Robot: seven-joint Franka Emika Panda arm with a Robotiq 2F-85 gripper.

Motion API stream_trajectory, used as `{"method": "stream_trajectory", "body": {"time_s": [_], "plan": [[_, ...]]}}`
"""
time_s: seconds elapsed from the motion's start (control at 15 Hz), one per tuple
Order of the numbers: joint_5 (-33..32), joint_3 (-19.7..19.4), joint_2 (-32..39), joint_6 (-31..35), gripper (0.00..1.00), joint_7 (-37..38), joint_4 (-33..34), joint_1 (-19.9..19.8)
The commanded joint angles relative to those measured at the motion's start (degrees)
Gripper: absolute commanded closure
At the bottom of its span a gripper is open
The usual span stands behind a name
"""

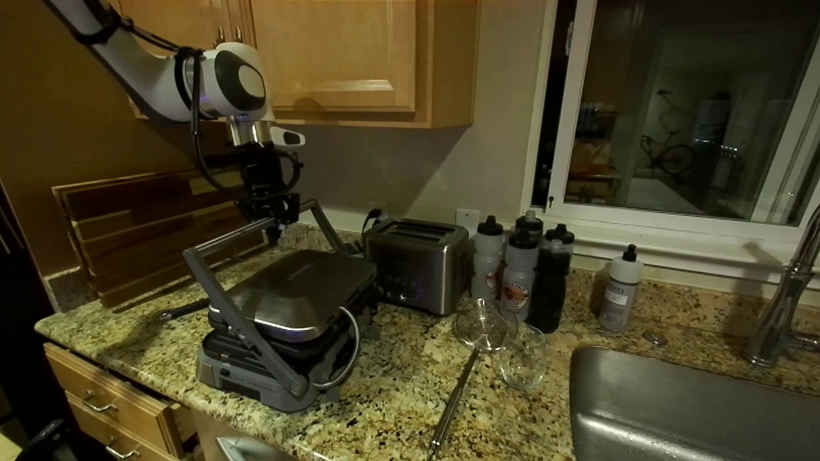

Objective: Close the griddle

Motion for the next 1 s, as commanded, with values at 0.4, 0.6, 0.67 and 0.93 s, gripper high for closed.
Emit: {"method": "stream_trajectory", "body": {"time_s": [0.4, 0.6, 0.67, 0.93], "plan": [[2.4, 1.7, 6.5, 0.2, 0.97, -0.4, 4.4, 3.4], [2.4, 2.1, 9.1, 1.0, 0.97, -0.4, 5.9, 4.2], [2.2, 2.1, 9.9, 1.1, 0.97, -0.4, 6.3, 4.5], [2.0, 2.5, 14.0, 0.4, 0.97, -0.6, 9.4, 5.9]]}}
